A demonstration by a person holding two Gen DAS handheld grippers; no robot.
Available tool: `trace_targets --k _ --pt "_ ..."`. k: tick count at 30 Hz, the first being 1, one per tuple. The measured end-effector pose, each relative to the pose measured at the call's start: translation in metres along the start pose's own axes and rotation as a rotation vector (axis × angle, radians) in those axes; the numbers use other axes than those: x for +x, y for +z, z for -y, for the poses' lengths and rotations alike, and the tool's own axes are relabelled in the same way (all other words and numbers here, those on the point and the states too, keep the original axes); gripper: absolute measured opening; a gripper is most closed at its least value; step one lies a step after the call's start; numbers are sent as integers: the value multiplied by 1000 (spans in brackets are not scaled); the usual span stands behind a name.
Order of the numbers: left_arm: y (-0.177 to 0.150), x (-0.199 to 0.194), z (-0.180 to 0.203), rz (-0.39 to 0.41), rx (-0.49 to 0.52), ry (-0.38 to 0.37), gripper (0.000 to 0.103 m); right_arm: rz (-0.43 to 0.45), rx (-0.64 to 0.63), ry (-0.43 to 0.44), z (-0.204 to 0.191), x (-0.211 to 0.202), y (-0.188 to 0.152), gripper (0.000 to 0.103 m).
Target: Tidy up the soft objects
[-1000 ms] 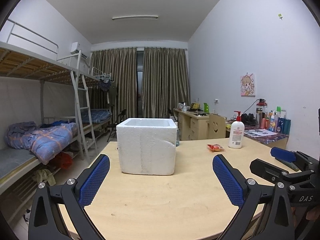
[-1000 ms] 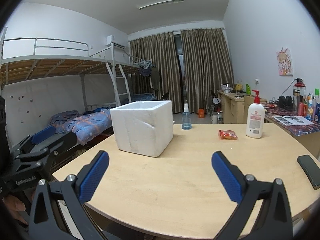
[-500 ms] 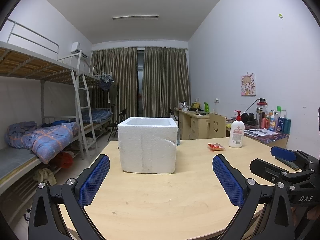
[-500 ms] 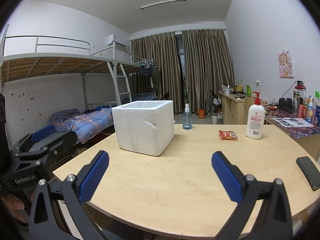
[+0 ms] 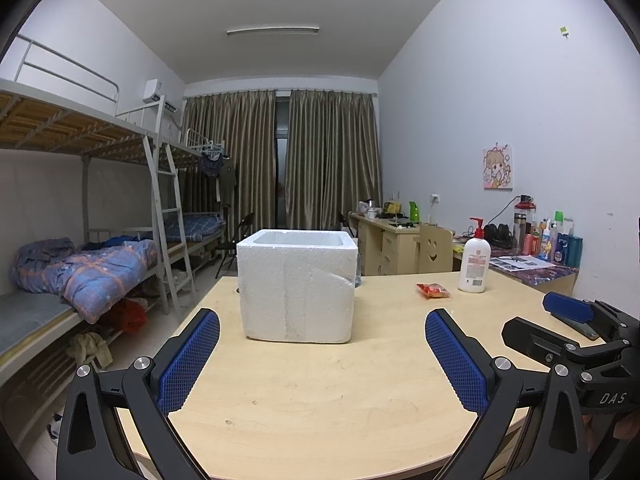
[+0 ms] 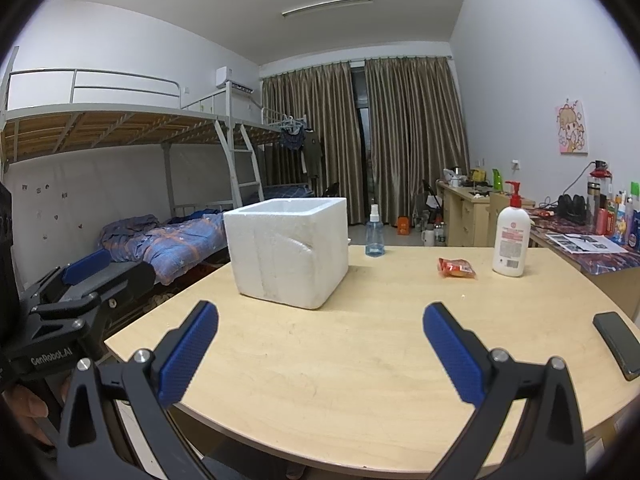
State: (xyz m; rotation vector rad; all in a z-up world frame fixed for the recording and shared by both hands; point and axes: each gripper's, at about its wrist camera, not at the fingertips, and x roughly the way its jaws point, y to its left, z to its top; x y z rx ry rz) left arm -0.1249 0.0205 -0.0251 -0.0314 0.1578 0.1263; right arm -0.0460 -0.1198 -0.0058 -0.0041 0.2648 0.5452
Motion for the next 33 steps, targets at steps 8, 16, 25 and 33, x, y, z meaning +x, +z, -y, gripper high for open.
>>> trace_targets --k 8,16,25,33 --pt "0 0 0 -2 1 1 103 -3 1 -2 0 1 0 103" --pt "0 0 -2 -3 -1 3 103 -1 4 -5 1 -1 1 103" --pt "-1 1 -3 -5 -5 0 103 -5 2 0 1 -1 0 103" --pt "-2 1 -5 -7 -9 0 103 -8 3 0 2 0 -1 103"
